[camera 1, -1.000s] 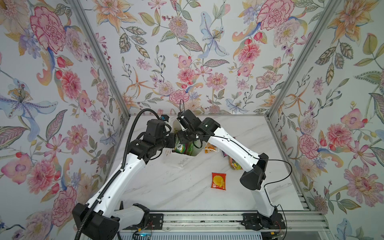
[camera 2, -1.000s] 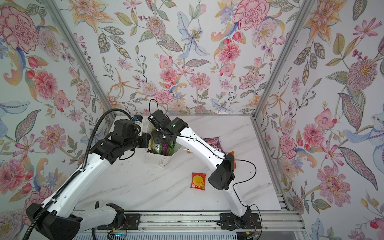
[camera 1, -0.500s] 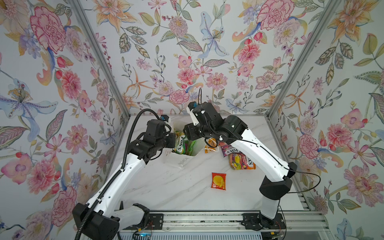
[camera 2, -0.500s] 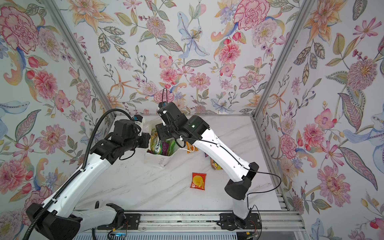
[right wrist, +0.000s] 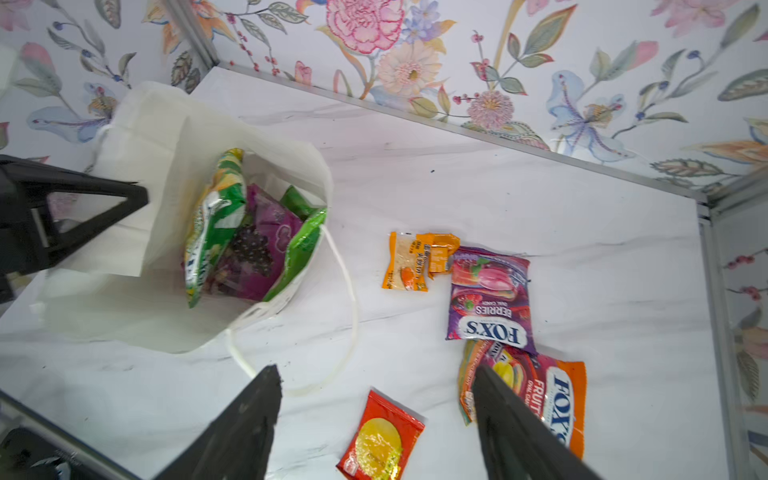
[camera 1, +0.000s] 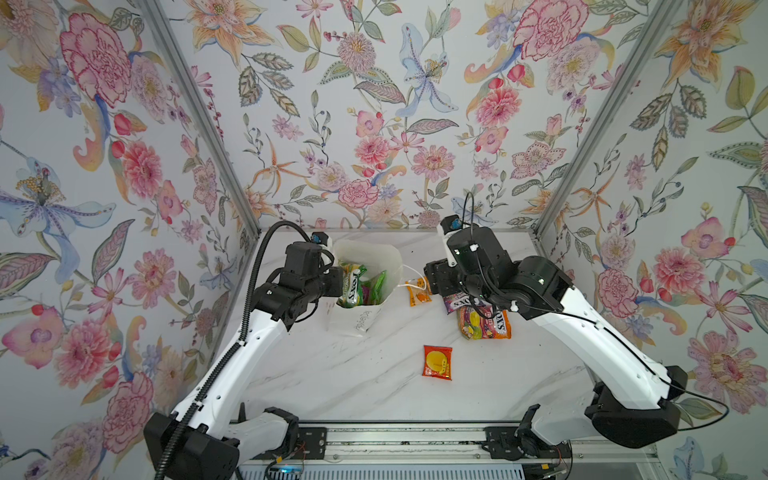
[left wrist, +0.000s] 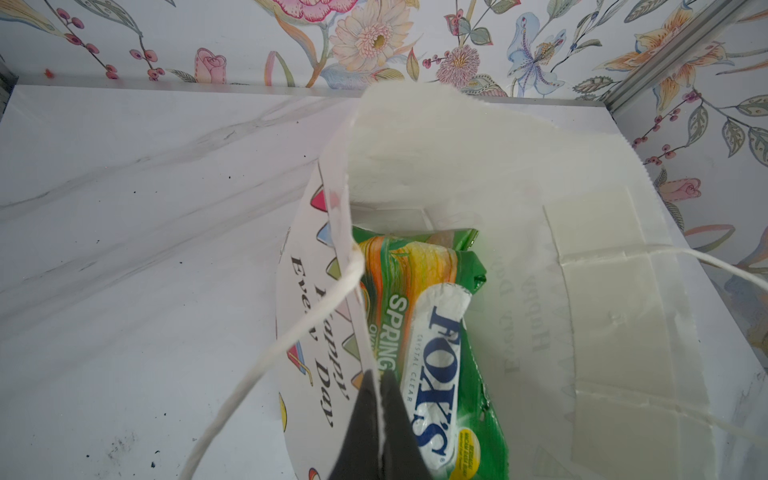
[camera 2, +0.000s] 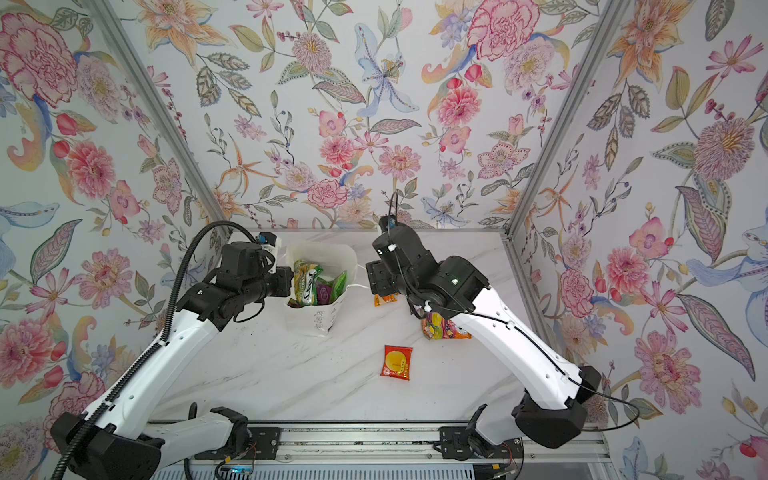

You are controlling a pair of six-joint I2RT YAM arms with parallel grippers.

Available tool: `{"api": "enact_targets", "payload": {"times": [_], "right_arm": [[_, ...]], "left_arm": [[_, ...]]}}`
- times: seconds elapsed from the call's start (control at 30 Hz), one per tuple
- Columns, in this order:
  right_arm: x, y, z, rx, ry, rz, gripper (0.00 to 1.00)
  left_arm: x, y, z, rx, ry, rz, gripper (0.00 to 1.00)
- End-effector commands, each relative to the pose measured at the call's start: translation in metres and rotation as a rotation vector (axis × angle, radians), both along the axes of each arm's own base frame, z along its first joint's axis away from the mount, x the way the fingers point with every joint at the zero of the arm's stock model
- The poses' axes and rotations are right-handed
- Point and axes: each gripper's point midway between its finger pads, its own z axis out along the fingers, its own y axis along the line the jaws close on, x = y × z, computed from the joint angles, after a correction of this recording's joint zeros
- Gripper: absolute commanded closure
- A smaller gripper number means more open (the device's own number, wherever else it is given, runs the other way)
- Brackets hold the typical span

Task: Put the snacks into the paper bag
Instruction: 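Raise the right gripper out of the paper bag and move toward the orange Fox's bag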

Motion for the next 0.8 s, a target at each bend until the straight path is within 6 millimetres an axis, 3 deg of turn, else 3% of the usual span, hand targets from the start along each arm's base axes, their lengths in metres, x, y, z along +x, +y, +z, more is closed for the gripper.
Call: {"api": "enact_targets", "payload": {"times": [0.0, 0.17, 0.3, 0.5, 0.77], "right_arm": [[0.003, -0.041, -0.016, 0.017, 0.011, -0.119, 0.22], [0.01, -0.106, -0.079, 0.065, 0.154, -0.314, 0.2], [0.014, -0.145, -0.132, 0.153, 0.28, -0.429, 0.19], [0.029, -0.183, -0.177, 0.353, 0.371, -0.514, 0.18], [0.05, -0.206, -0.224, 0.428, 0.468, -0.544, 0.16]], "left_arm": [[0.006, -0.001, 0.024, -0.038, -0.106, -0.011, 1.0], [0.005, 0.001, 0.024, -0.039, -0.107, -0.01, 1.0], [0.004, 0.001, 0.026, -0.038, -0.105, -0.012, 1.0], [0.004, 0.002, 0.028, -0.045, -0.112, -0.009, 1.0], [0.002, 0.001, 0.028, -0.05, -0.113, -0.012, 1.0]]}}
